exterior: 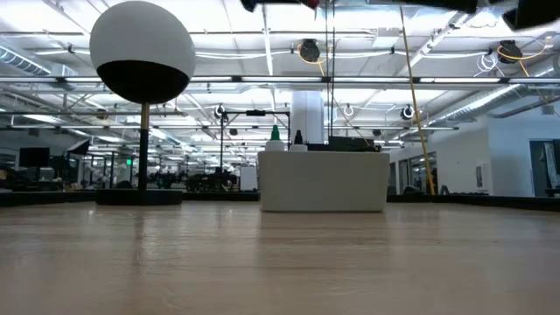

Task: Pick & Place food coloring
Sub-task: Put the small red food coloring bottle into the gray bin

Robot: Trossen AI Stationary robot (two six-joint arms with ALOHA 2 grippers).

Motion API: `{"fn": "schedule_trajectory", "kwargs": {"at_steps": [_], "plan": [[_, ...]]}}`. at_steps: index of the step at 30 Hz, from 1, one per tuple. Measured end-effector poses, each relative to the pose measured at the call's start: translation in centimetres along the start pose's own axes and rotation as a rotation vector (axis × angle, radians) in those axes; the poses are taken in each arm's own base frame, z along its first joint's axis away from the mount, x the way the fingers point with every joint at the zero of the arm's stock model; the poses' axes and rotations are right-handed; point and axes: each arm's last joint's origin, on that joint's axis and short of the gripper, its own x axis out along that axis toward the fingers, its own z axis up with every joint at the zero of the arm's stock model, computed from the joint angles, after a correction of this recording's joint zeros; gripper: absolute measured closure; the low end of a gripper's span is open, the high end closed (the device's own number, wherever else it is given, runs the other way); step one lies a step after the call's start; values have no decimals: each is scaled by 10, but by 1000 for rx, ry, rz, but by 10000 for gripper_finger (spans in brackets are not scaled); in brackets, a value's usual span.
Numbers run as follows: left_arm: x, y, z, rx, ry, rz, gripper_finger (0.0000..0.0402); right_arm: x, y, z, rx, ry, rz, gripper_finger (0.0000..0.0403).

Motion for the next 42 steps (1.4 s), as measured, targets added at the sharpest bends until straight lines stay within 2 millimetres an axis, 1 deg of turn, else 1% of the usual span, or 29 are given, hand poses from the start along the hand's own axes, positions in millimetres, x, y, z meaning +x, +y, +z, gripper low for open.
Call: {"fn": "schedule_trajectory", "kwargs": {"at_steps": [3, 6, 8, 10, 12, 14, 17, 20, 24, 28, 30, 33, 35, 38, 40, 42], "plan": [[20, 16, 3, -9, 64, -4, 330, -1, 2, -7, 35, 12, 11, 357], [41, 29, 6, 6, 131, -9, 331, -2, 3, -9, 79, 14, 13, 391], [56, 36, 5, 31, 190, -16, 331, -2, 3, -9, 106, 14, 13, 399], [71, 44, 7, 47, 203, -7, 331, -2, 3, -9, 139, 13, 14, 396], [85, 52, 1, 64, 259, -8, 330, -6, 4, -8, 180, 9, 24, 398], [97, 61, -2, 81, 282, -8, 329, -13, 7, -8, 211, 1, 45, 401], [110, 72, -12, 102, 349, -17, 331, -29, 12, -6, 254, -14, 84, 401], [122, 80, -28, 139, 421, -37, 332, -47, 15, -2, 290, -40, 127, 402], [135, 88, -43, 163, 447, -71, 330, -70, 11, 7, 322, -75, 169, 402], [146, 89, -56, 193, 467, -96, 332, -89, -1, 7, 366, -80, 175, 402], [151, 88, -59, 206, 464, -98, 332, -95, -10, 4, 415, -88, 197, 403], [156, 89, -57, 210, 452, -96, 331, -100, -24, -7, 482, -125, 307, 403], [156, 90, -54, 209, 447, -93, 331, -97, -30, -18, 516, -135, 374, 403], [160, 94, -48, 191, 436, -81, 331, -86, -39, -36, 555, -98, 351, 403], [165, 97, -48, 169, 458, -84, 331, -79, -42, -47, 565, -82, 351, 403], [169, 100, -49, 156, 481, -88, 331, -76, -45, -52, 585, -86, 368, 403]]}}
